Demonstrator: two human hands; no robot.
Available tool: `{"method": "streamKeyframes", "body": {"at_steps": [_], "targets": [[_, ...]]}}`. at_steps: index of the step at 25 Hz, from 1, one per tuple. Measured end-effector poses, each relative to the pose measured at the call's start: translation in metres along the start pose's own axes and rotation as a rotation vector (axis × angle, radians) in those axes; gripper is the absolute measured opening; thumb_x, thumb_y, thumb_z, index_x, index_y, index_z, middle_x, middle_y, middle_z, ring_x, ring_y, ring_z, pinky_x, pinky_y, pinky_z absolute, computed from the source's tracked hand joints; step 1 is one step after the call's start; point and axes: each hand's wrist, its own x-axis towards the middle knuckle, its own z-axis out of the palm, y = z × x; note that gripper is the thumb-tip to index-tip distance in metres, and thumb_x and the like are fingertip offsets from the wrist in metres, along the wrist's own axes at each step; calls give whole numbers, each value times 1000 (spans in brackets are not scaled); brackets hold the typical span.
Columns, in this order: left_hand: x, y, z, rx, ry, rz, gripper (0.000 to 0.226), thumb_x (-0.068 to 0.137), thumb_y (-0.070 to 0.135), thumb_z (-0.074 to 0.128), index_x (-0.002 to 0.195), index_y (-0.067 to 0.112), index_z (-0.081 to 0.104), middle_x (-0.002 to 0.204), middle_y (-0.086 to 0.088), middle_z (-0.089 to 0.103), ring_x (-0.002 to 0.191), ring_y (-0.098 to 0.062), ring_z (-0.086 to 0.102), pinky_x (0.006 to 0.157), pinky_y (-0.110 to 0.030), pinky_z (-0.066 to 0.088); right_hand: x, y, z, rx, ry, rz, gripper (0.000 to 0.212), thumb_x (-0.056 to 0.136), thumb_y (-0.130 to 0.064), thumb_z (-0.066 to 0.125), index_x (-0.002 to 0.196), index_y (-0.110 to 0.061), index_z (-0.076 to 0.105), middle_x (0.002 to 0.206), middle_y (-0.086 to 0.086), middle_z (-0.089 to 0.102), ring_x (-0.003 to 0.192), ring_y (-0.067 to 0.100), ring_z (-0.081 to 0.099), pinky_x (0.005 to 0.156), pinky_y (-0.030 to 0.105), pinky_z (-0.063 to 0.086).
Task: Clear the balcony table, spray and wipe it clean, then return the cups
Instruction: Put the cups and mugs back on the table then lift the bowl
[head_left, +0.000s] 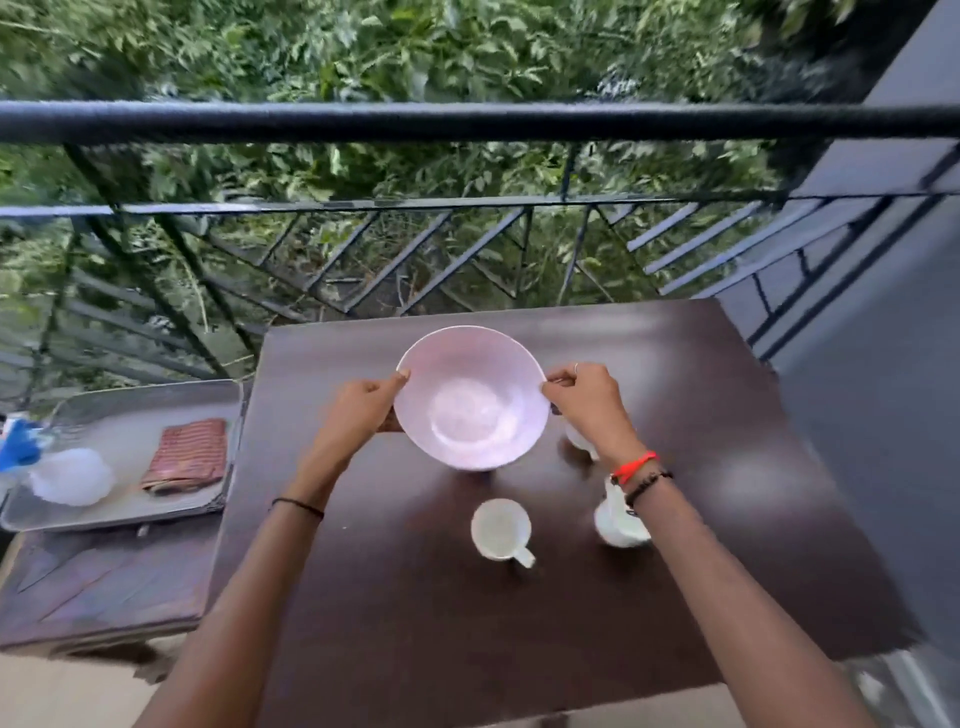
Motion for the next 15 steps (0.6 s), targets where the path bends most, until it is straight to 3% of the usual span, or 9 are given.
{"method": "streamKeyframes", "body": {"at_steps": [2,4,6,8,10,12,15], "targets": [[-8,18,49,37,-51,36,37,98,28,57,73,3,63,66,-13,66,41,-2,63,54,-17,56,15,27,-42,-5,23,33,8,78,-5,66,81,-8,72,66,1,63,49,-7,57,86,39,54],[-14,33,103,87,-82,84,31,99,24,55,78,2,62,72,-15,63,43,-1,62,49,-12,51,28,56,-87,9,49,56,16,76,-6,67,66,-18,66,61,-5,61,55,3,59,85,46,54],[-11,43,150,104,-150,99,30,97,18,56,74,2,65,70,-15,64,59,-14,68,63,-22,61,38,84,-124,-10,108,81,19,75,-6,66,60,-17,64,60,3,63,66,21,60,82,50,55],[-8,48,194,157,-215,84,34,94,14,56,64,3,67,52,-3,65,61,-23,69,81,-42,61,44,110,-158,-40,167,121,9,75,-6,66,67,-5,70,68,17,68,69,24,61,79,48,56],[-11,53,234,269,-260,114,32,91,11,54,66,-2,67,47,0,62,67,-30,70,83,-45,59,49,136,-184,-54,185,161,12,75,-5,65,76,6,69,77,29,68,68,20,56,78,49,55],[-18,57,271,378,-301,155,31,90,7,51,62,-1,62,55,-9,60,68,-30,67,74,-34,58,55,163,-203,-92,216,165,19,74,-2,63,77,16,63,87,37,62,69,12,46,75,51,52],[-20,54,314,479,-332,175,38,86,2,48,49,8,48,43,0,56,59,-24,61,48,-17,45,59,199,-218,-120,242,211,21,74,0,63,78,20,60,88,39,59,70,11,40,60,34,45]]}}
